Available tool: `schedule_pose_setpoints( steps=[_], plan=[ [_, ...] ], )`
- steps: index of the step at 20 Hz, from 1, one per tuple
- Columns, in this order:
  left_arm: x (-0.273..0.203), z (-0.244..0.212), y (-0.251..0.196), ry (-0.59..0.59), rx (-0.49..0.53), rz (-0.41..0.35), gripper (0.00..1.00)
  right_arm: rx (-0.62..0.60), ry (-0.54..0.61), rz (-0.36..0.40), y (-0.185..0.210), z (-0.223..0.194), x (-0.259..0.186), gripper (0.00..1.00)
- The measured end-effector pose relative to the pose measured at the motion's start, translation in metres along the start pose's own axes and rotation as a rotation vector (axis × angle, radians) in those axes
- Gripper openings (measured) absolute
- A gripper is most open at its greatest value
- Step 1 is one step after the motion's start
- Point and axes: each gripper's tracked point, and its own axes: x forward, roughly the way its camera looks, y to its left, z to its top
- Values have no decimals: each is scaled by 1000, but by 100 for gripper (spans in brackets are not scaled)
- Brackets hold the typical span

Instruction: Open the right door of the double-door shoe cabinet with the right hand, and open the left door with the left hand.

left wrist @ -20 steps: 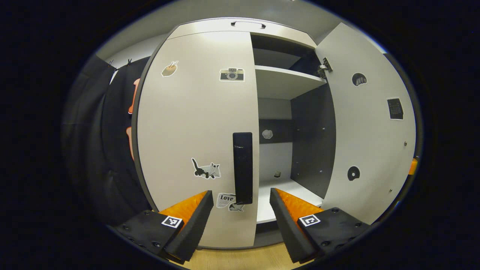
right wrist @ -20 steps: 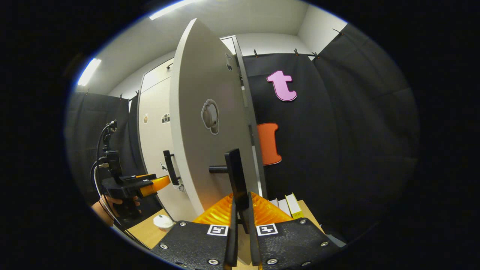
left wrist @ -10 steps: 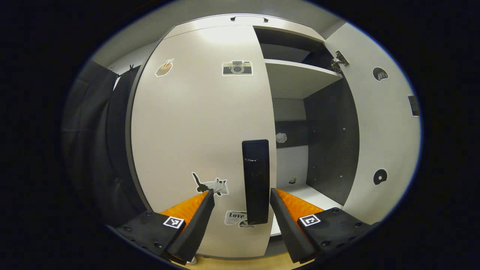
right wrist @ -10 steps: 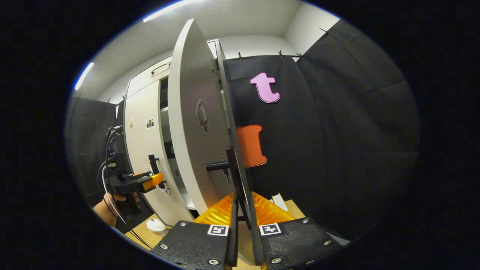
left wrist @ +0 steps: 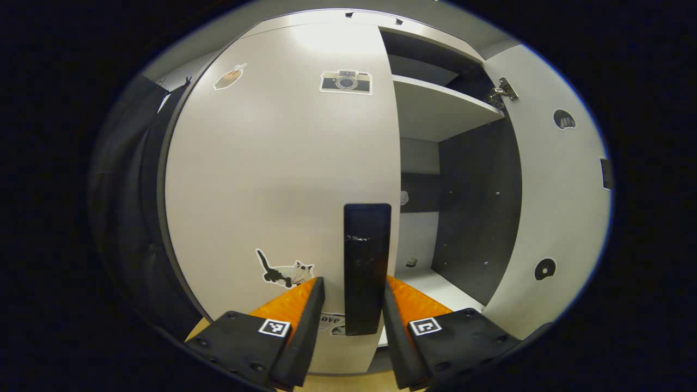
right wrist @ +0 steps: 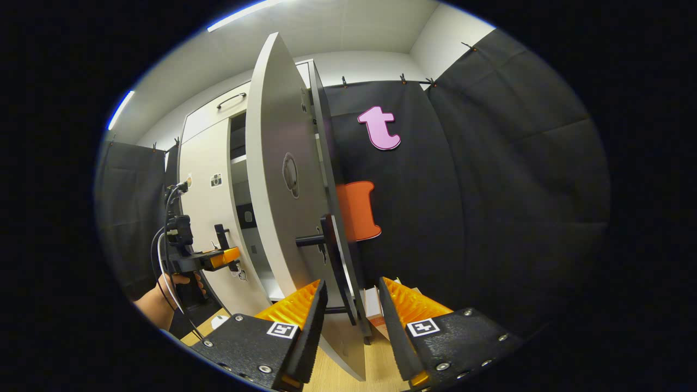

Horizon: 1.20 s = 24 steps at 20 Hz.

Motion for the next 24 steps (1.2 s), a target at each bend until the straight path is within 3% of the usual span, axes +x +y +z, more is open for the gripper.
schedule_pose_setpoints(
  steps=[2, 5, 6, 8, 16, 24],
  plan=[
    [-3, 1, 2, 12, 5, -3, 41, 4, 1, -3, 1, -1, -3, 63],
    [-1, -1, 1, 23, -7, -31, 36, 22, 12, -10, 1, -3, -6, 73],
    [0, -1, 2, 29, -15, -38, 34, 26, 11, -10, 2, -2, -7, 68],
    [-4, -2, 2, 43, -17, -41, 27, 35, 10, -5, 5, 0, -10, 68],
    [-10, -4, 7, 45, -51, -18, 25, 88, 60, -17, 4, -8, -25, 68],
    [-20, -4, 14, 46, -59, -6, 27, 93, 26, -17, 7, 9, -40, 67]
  ],
)
